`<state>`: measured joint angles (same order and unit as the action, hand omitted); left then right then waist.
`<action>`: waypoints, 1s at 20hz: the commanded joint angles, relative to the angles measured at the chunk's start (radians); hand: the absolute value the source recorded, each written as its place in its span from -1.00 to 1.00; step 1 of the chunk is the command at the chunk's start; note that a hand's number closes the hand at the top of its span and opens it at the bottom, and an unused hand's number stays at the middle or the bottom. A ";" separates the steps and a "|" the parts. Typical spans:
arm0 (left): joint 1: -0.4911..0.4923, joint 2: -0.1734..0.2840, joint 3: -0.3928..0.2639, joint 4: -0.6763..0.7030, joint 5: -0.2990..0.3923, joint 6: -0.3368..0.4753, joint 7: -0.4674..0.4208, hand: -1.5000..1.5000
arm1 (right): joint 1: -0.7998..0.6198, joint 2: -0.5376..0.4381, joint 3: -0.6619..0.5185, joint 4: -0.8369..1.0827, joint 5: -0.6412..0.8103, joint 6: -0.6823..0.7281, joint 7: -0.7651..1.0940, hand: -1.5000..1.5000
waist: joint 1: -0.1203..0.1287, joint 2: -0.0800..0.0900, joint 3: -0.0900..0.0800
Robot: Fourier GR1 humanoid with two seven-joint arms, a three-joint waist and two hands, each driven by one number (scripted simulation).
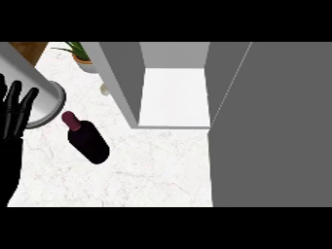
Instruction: Pick up the wine, place it into the cabinet and close the cabinet
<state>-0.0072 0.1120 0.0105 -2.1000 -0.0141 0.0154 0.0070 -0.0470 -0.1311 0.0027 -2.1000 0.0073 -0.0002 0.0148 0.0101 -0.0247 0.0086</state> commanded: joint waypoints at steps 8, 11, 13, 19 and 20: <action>-0.238 -0.021 0.059 0.305 0.332 -0.128 0.171 -1.00 | 0.141 0.010 0.110 -0.031 -0.148 0.140 0.058 -1.00 | -0.042 0.034 -0.009; -0.329 0.010 0.110 0.359 0.402 -0.119 0.263 -1.00 | 0.223 -0.045 0.070 -0.113 -0.240 0.203 0.094 -1.00 | -0.043 0.025 -0.008; -0.349 0.014 0.102 0.353 0.421 -0.117 0.301 -1.00 | 0.200 -0.039 0.069 -0.201 -0.256 0.166 0.186 -1.00 | -0.023 0.023 -0.009; -0.341 -0.043 0.052 0.380 0.377 -0.062 0.277 -1.00 | 0.272 -0.015 0.045 -0.211 -0.261 0.204 0.153 -1.00 | -0.016 0.024 -0.008; -0.400 -0.045 0.035 0.376 0.348 -0.019 0.310 -1.00 | 0.222 -0.065 -0.021 -0.259 -0.337 0.193 0.265 -1.00 | -0.016 0.024 -0.009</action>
<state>-0.3657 0.1011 0.0888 -1.7346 0.3680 -0.0561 0.2955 0.1833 -0.1743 0.0233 -2.3149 -0.2747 0.1843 0.2039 -0.0097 -0.0005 0.0002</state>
